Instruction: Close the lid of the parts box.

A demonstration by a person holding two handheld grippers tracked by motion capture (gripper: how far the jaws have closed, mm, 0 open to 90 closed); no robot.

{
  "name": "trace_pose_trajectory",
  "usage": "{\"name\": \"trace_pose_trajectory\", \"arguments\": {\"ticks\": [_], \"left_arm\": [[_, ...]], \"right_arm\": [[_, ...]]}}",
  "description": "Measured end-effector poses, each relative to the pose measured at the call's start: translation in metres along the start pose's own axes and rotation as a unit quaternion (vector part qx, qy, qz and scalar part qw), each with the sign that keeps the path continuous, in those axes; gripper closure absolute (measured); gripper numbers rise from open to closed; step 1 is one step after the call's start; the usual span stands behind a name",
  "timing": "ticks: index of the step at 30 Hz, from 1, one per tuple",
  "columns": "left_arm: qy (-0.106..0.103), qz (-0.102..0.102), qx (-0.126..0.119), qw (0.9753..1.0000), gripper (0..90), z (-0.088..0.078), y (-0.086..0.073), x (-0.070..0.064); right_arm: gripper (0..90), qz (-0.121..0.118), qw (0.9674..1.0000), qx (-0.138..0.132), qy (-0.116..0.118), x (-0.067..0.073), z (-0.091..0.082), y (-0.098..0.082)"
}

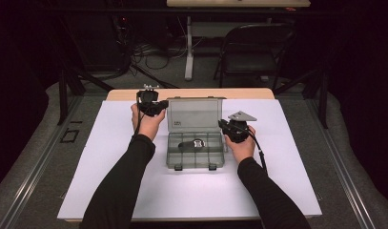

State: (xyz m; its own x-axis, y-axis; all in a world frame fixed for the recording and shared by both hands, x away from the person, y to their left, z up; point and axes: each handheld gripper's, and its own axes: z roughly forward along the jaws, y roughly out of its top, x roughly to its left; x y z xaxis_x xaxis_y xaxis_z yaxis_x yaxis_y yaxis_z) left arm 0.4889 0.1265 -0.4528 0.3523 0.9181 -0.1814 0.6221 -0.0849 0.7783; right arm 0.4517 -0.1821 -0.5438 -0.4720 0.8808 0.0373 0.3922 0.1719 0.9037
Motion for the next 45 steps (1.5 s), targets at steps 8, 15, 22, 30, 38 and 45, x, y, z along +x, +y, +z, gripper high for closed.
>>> {"name": "trace_pose_trajectory", "arguments": {"ticks": [8,15,22,30,38,45], "left_arm": [[0.011,0.007,-0.008,0.9999,87.1,-0.002,-0.003,-0.003],[0.014,0.011,-0.013,0.9998,87.2,-0.007,-0.006,-0.007],[0.016,0.017,-0.017,0.9996,87.3,-0.011,-0.008,-0.009],[0.018,0.019,-0.018,0.9995,87.3,-0.016,-0.011,-0.011],[0.015,0.023,-0.028,0.9992,87.5,-0.020,-0.016,-0.013],[0.015,0.021,-0.031,0.9992,87.5,-0.024,-0.019,-0.014]], "right_arm": [[71.7,-0.009,0.9998,-0.017,-0.008,0.005,-0.011,0.010],[66.5,-0.004,0.9995,-0.005,-0.031,0.007,-0.025,0.023],[68.3,-0.006,0.9997,0.018,-0.017,0.013,-0.033,0.028],[88.5,-0.002,0.9997,0.023,0.001,0.017,-0.042,0.034],[90.0,-0.010,0.9989,0.040,0.022,0.020,-0.048,0.054],[90.0,-0.021,0.9980,0.050,0.033,0.026,-0.051,0.078]]}}
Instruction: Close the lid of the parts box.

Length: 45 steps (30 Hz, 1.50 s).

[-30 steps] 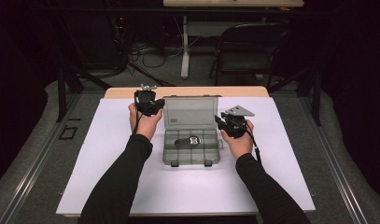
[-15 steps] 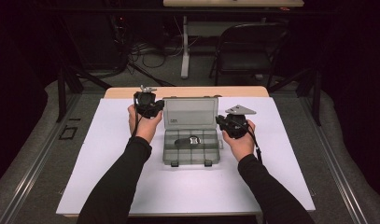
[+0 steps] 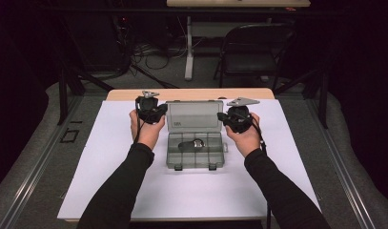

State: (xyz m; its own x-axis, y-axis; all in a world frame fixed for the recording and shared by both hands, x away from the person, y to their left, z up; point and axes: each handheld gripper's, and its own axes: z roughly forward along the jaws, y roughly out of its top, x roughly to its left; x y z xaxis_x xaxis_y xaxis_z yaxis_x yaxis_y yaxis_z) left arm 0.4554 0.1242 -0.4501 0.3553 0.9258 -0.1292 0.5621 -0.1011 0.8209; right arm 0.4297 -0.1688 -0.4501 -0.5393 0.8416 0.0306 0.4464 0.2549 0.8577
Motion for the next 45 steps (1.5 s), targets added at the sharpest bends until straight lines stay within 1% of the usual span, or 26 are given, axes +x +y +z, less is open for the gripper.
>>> {"name": "trace_pose_trajectory", "arguments": {"ticks": [4,7,11,13,19,23,30,34,36,37,42,45], "left_arm": [[0.000,-0.002,-0.002,1.0000,87.6,-0.002,-0.001,-0.001],[0.000,-0.003,-0.002,1.0000,87.6,-0.004,-0.002,-0.002],[0.000,-0.006,-0.004,1.0000,87.6,-0.005,-0.004,-0.003],[0.001,-0.003,-0.005,1.0000,87.6,-0.006,-0.005,-0.003],[0.002,-0.002,-0.007,1.0000,87.5,-0.008,-0.006,-0.004],[-0.001,0.000,-0.003,1.0000,87.5,-0.009,-0.006,-0.004],[-0.003,0.002,-0.006,1.0000,87.3,-0.011,-0.008,-0.004],[-0.004,0.004,-0.008,1.0000,87.2,-0.011,-0.008,-0.004],[-0.004,0.004,-0.008,0.9999,87.2,-0.012,-0.009,-0.005],[-0.005,0.008,-0.007,0.9999,87.2,-0.013,-0.009,-0.004],[-0.007,0.007,-0.011,0.9999,87.0,-0.014,-0.011,-0.005],[-0.011,0.007,-0.009,0.9999,86.7,-0.015,-0.011,-0.004]], "right_arm": [[90.0,-0.002,1.0000,-0.003,0.003,0.002,-0.004,0.015],[90.0,0.000,0.9999,-0.004,0.010,0.004,-0.007,0.027],[90.0,-0.004,0.9999,-0.005,0.011,0.006,-0.006,0.040],[90.0,-0.002,0.9999,-0.007,0.013,0.008,-0.006,0.046],[90.0,-0.007,1.0000,0.000,0.005,0.012,0.000,0.059],[90.0,-0.008,0.9999,0.006,-0.001,0.012,0.006,0.066],[90.0,-0.010,0.9996,0.022,-0.012,0.012,0.021,0.068],[90.0,0.000,0.9995,0.028,-0.015,0.009,0.028,0.065],[90.0,0.004,0.9995,0.029,-0.014,0.008,0.030,0.064],[90.0,0.004,0.9994,0.030,-0.016,0.007,0.031,0.063],[90.0,0.012,0.9993,0.032,-0.016,0.005,0.034,0.061],[90.0,0.017,0.9992,0.034,-0.015,0.004,0.034,0.060]]}}
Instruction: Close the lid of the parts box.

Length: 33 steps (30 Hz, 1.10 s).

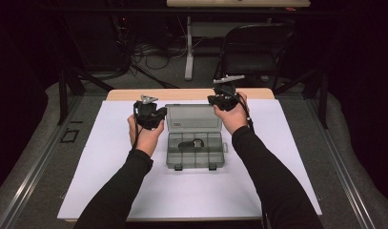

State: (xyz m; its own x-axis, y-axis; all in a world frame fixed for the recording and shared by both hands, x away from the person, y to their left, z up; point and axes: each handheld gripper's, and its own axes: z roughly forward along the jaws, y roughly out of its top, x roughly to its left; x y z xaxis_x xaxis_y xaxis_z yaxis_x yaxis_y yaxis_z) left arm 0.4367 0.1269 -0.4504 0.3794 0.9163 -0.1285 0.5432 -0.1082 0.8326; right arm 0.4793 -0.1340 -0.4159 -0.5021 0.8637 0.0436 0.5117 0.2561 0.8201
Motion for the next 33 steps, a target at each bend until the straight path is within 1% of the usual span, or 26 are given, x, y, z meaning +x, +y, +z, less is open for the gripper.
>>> {"name": "trace_pose_trajectory", "arguments": {"ticks": [5,7,10,13,15,18,20,23,26,28,30,31,33], "left_arm": [[-0.001,0.001,0.001,1.0000,86.4,-0.001,0.000,0.000],[-0.005,0.001,0.002,1.0000,85.8,-0.001,-0.001,0.001],[-0.007,-0.001,0.000,1.0000,82.8,-0.002,-0.001,0.001],[-0.014,0.000,-0.003,0.9999,79.0,-0.004,-0.003,0.002],[-0.019,0.004,-0.003,0.9998,76.2,-0.007,-0.004,0.003],[-0.026,0.009,-0.002,0.9996,73.5,-0.012,-0.007,0.004],[-0.034,0.011,-0.003,0.9994,73.3,-0.017,-0.009,0.004],[-0.045,0.020,-0.008,0.9987,76.7,-0.024,-0.012,0.005],[-0.056,0.026,-0.014,0.9980,83.3,-0.031,-0.013,0.005],[-0.065,0.029,-0.016,0.9973,87.0,-0.034,-0.014,0.004],[-0.075,0.034,-0.016,0.9965,89.9,-0.036,-0.015,0.002],[-0.079,0.036,-0.017,0.9960,90.0,-0.035,-0.016,0.001],[-0.089,0.043,-0.012,0.9950,90.0,-0.034,-0.019,-0.003]], "right_arm": [[90.0,-0.001,1.0000,0.000,0.002,0.001,0.001,-0.001],[90.0,-0.003,1.0000,-0.001,0.002,0.002,0.001,0.000],[90.0,-0.005,1.0000,-0.001,0.003,0.003,0.001,0.000],[90.0,-0.004,1.0000,-0.002,0.004,0.003,0.000,0.000],[90.0,-0.006,1.0000,-0.003,0.005,0.004,-0.001,-0.001],[90.0,-0.006,1.0000,-0.002,0.007,0.005,-0.002,-0.001],[90.0,-0.008,0.9999,-0.003,0.008,0.006,-0.003,-0.001],[90.0,-0.012,0.9999,-0.004,0.011,0.007,-0.005,-0.002],[90.0,-0.013,0.9998,0.001,0.013,0.008,-0.005,-0.003],[90.0,-0.017,0.9997,0.003,0.015,0.008,-0.005,-0.003],[90.0,-0.015,0.9997,0.004,0.017,0.009,-0.006,-0.004],[90.0,-0.017,0.9997,0.004,0.018,0.009,-0.006,-0.004],[90.0,-0.019,0.9996,0.004,0.021,0.010,-0.007,-0.006]]}}
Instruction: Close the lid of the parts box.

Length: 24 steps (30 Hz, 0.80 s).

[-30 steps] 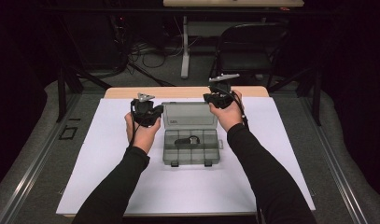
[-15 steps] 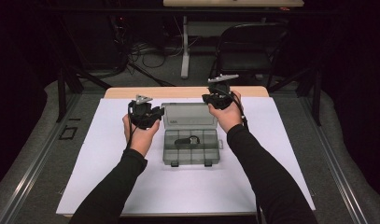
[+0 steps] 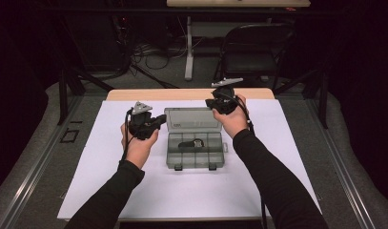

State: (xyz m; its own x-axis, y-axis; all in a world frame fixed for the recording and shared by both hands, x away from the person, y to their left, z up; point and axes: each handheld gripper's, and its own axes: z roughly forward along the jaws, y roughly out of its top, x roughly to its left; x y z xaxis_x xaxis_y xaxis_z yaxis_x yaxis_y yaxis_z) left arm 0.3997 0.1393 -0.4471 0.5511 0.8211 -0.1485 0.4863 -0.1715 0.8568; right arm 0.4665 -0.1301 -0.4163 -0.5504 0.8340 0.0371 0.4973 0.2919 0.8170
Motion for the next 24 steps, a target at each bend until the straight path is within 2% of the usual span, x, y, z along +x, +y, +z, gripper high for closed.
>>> {"name": "trace_pose_trajectory", "arguments": {"ticks": [9,16,24], "left_arm": [[-0.029,0.008,0.012,0.9995,90.0,0.013,-0.004,-0.015],[-0.040,0.010,0.017,0.9990,90.0,0.020,-0.005,-0.025],[-0.042,0.016,0.018,0.9988,90.0,0.022,-0.006,-0.033]], "right_arm": [[90.0,-0.006,0.9998,0.006,0.018,0.003,-0.005,-0.005],[90.0,-0.020,0.9992,0.012,0.031,0.010,-0.006,-0.010],[90.0,-0.032,0.9982,0.016,0.048,0.020,-0.009,-0.015]]}}
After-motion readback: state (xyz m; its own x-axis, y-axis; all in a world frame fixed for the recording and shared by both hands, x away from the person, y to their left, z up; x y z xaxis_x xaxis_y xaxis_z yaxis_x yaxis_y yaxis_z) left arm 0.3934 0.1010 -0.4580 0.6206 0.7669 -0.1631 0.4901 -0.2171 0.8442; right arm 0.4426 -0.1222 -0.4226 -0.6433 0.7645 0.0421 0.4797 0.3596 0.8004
